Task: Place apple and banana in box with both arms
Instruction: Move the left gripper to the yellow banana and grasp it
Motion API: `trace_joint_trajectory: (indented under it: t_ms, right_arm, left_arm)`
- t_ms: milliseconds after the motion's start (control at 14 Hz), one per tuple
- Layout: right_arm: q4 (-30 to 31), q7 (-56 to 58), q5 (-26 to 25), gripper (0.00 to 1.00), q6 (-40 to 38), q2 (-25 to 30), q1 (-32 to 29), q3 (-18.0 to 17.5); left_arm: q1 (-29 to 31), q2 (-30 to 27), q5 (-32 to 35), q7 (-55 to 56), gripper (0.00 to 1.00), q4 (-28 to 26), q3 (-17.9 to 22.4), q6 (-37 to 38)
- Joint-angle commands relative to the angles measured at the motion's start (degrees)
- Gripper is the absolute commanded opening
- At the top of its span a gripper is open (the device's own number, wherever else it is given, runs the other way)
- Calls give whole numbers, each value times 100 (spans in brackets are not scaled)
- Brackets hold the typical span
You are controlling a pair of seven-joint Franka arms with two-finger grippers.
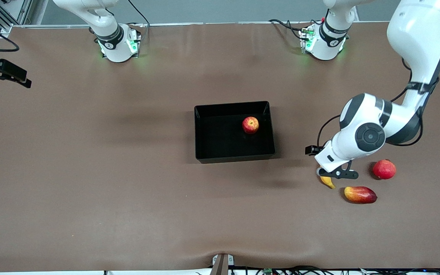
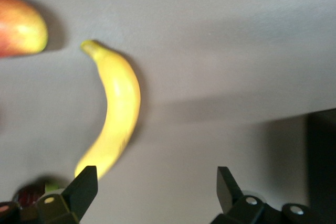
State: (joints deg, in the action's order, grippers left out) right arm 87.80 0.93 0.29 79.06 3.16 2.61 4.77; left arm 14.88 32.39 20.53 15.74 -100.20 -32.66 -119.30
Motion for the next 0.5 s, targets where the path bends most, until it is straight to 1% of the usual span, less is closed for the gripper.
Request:
trace_joint_trajectory:
  t_ms: [0,71,214,286,357,429]
  right_arm:
    - [-304,153,-108,100,66,89,-14,15]
    - [-534,145,-91,100,-48,28,-32,15]
    - [-554,153,-100,100,-75,18,38,15]
    - [-563,153,-126,100,-75,27,47,15]
    - [-563,145,-187,100,-75,18,38,7]
    - [-528,153,-196,100,-93,18,-5,15]
  left_arm:
    - [304,214,538,-474,100,-307,-65,-593]
    - [366,337,748,-580,100,-307,-65,-708]
    - [507,627,1022,-590,100,-395,-74,-1076]
    - [507,663,1084,-590,100,-456,-56,-1269]
    - [533,724,1215,-590,95,-483,-56,-1323]
    - [629,734,1268,-581,79,-501,-56,-1324]
